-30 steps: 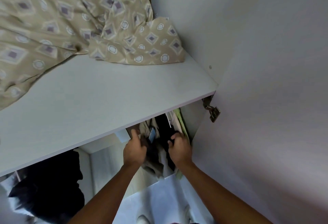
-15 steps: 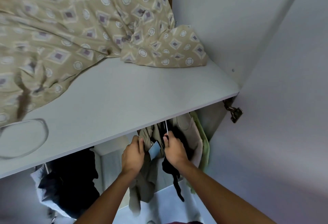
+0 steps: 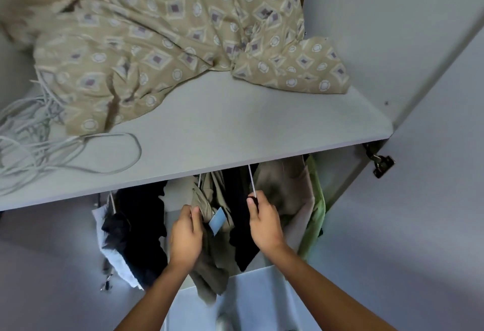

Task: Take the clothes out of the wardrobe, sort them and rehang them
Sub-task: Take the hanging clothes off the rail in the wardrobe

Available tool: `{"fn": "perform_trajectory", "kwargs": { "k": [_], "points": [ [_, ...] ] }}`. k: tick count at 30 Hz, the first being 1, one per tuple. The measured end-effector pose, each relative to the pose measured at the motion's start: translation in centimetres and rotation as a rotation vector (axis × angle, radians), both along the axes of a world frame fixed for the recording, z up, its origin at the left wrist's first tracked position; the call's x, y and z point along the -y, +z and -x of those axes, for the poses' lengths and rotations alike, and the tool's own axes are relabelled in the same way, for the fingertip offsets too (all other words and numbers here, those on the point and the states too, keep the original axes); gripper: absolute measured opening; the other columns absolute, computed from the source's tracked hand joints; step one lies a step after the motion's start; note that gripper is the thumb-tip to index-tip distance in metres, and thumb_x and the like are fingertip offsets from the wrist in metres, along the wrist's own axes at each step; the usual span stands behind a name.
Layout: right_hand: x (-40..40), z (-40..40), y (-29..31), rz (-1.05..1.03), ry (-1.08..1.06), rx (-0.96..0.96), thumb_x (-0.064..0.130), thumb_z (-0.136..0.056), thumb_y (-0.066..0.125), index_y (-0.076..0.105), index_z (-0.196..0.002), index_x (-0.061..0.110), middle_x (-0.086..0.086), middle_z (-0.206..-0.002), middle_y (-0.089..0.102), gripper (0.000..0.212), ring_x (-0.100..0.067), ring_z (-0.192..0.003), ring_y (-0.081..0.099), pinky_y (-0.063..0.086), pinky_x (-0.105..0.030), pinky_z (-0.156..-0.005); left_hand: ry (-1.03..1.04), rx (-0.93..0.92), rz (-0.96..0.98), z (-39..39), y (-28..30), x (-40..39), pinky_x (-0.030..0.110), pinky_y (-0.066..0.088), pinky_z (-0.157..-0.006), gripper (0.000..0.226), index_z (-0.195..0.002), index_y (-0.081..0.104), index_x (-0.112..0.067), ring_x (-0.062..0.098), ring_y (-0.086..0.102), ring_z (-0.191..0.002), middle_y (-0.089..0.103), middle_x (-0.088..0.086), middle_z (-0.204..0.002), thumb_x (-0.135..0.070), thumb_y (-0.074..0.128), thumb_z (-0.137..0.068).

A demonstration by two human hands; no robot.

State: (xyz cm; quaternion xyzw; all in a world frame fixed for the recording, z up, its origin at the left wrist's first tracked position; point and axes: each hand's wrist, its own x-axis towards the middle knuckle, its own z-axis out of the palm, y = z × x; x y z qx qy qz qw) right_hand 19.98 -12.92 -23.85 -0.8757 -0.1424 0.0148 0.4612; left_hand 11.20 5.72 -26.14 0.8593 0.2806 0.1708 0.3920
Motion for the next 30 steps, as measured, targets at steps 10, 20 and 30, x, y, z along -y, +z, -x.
{"fn": "perform_trajectory", "kwargs": {
  "k": [10, 20, 30],
  "points": [
    [4.6, 7.0, -0.7, -0.019, 0.205, -0.017, 0.034, -0.109, 0.045, 0.049, -0.097, 0.033, 0.003, -0.060, 0.046, 0.013, -0.016, -0.055, 0.048, 0.040, -0.033, -0.055, 0.148, 0.022, 0.028, 9.7, 1.4, 7.0, 0.050, 0.044, -0.062, 0.036, -0.079, 0.036, -0.024, 0.021, 0.049, -0.059, 0.046, -0.003, -0.063, -0.044, 0.040, -0.109],
    [9.2, 20.4, -3.2, -0.002, 0.558, -0.219, 0.031, -0.108, 0.047, 0.055, -0.099, 0.026, 0.003, -0.079, 0.060, 0.014, -0.014, -0.077, 0.059, 0.048, -0.036, -0.070, 0.455, 0.010, 0.050, 28.3, 1.2, 15.4, 0.040, 0.039, -0.060, 0.040, -0.076, 0.041, -0.016, 0.012, 0.041, -0.059, 0.042, -0.007, -0.062, -0.038, 0.045, -0.110],
    [11.4, 37.2, -5.0, 0.177, 0.940, -0.322, 0.029, -0.109, 0.049, 0.056, -0.097, 0.028, 0.007, -0.083, 0.064, 0.014, -0.006, -0.080, 0.061, 0.048, -0.029, -0.072, 0.791, -0.035, 0.189, 49.4, -2.5, 25.5, 0.036, 0.043, -0.064, 0.034, -0.077, 0.047, -0.023, 0.010, 0.051, -0.062, 0.055, -0.015, -0.067, -0.031, 0.050, -0.110]
  ]
}}
